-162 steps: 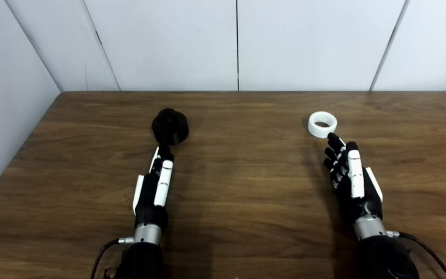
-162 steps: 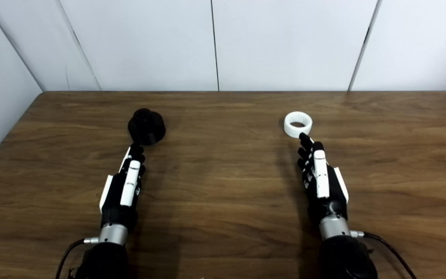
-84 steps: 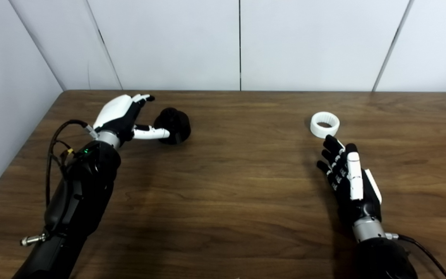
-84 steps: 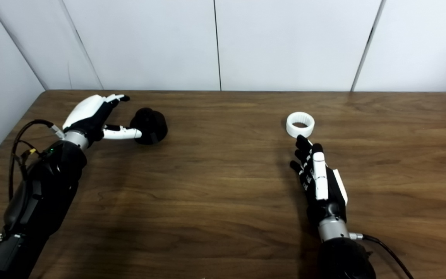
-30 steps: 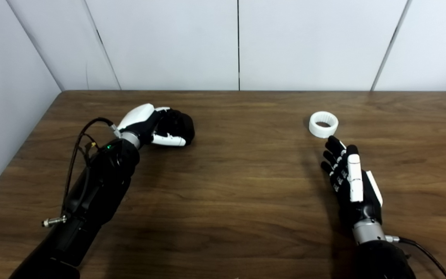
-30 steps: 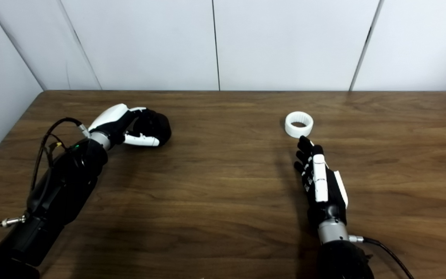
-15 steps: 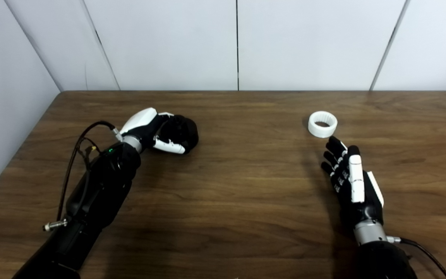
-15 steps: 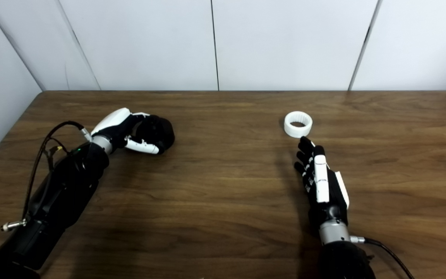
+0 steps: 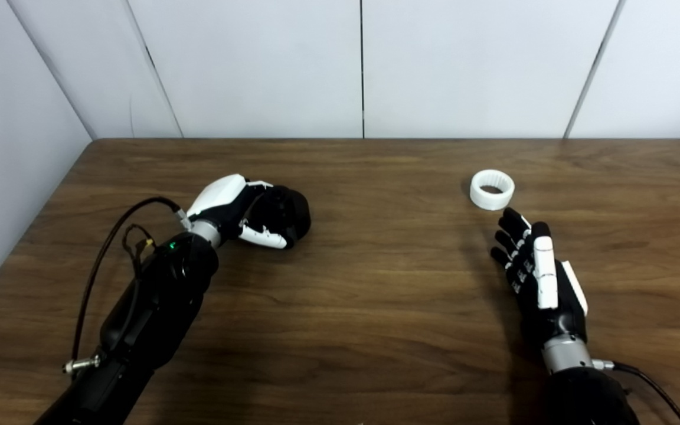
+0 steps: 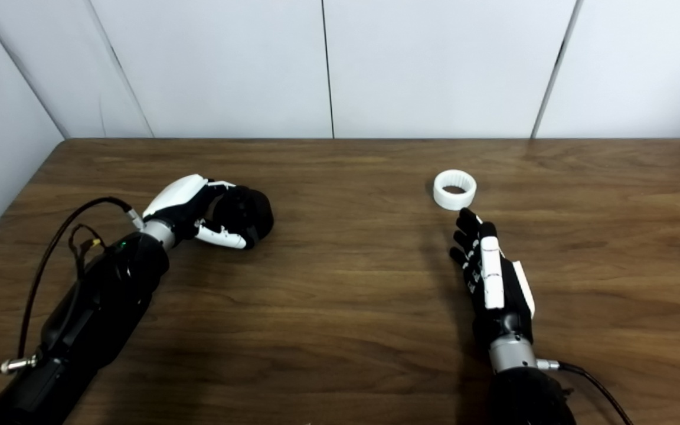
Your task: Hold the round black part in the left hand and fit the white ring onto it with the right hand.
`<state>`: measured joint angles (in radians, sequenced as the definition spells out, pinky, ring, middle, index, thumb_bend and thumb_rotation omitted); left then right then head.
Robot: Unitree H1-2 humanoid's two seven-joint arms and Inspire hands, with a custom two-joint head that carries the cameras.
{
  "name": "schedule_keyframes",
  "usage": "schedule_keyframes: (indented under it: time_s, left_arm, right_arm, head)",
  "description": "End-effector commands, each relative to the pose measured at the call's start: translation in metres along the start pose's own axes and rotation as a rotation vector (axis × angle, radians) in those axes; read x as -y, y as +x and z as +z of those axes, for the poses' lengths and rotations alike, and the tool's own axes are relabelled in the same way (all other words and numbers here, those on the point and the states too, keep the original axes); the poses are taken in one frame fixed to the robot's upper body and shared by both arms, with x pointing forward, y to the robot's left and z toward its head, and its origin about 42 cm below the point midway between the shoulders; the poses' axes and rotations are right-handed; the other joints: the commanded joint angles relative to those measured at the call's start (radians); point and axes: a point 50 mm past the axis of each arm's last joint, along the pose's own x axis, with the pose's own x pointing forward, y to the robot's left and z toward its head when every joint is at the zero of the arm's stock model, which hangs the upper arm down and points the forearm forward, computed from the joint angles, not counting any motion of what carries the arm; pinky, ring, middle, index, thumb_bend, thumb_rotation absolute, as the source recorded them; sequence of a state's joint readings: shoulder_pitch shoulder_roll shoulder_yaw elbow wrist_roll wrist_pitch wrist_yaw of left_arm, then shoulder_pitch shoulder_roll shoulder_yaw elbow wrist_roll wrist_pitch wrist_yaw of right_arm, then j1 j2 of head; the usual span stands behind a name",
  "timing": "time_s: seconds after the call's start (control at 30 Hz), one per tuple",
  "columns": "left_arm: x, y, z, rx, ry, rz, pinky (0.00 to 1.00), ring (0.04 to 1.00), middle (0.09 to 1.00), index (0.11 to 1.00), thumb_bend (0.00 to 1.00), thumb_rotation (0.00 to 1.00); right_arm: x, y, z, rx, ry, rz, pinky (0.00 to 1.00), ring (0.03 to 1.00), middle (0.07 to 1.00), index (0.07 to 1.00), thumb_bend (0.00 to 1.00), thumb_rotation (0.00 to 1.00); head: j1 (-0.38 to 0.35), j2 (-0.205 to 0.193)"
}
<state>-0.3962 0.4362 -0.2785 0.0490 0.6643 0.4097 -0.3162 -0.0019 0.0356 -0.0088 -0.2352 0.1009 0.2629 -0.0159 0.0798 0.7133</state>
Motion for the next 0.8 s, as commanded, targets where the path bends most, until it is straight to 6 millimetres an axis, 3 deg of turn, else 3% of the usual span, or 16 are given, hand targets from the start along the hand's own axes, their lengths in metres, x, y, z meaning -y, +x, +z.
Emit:
schedule_keyframes:
  time_s: [0.0, 0.77]
  left_arm:
    - [-0.009, -0.006, 0.013, 0.063, 0.015, 0.053, 0.87, 1.0, 0.932, 0.823, 0.86, 0.34]
    - [0.031, -0.054, 0.041, 0.198, 0.005, 0.015, 0.85, 0.982, 0.915, 0.823, 0.83, 0.35]
  right_arm:
    - [-0.005, 0.006, 0.018, 0.07, 0.003, 0.026, 0.92, 0.937, 0.931, 0.901, 0.58, 1.0]
    - [-0.007, 0.007, 0.017, 0.056, -0.016, 0.041, 0.94, 0.945, 0.938, 0.912, 0.58, 1.0]
  head:
    - [0.0, 0.001]
    - [-0.008, 0.007]
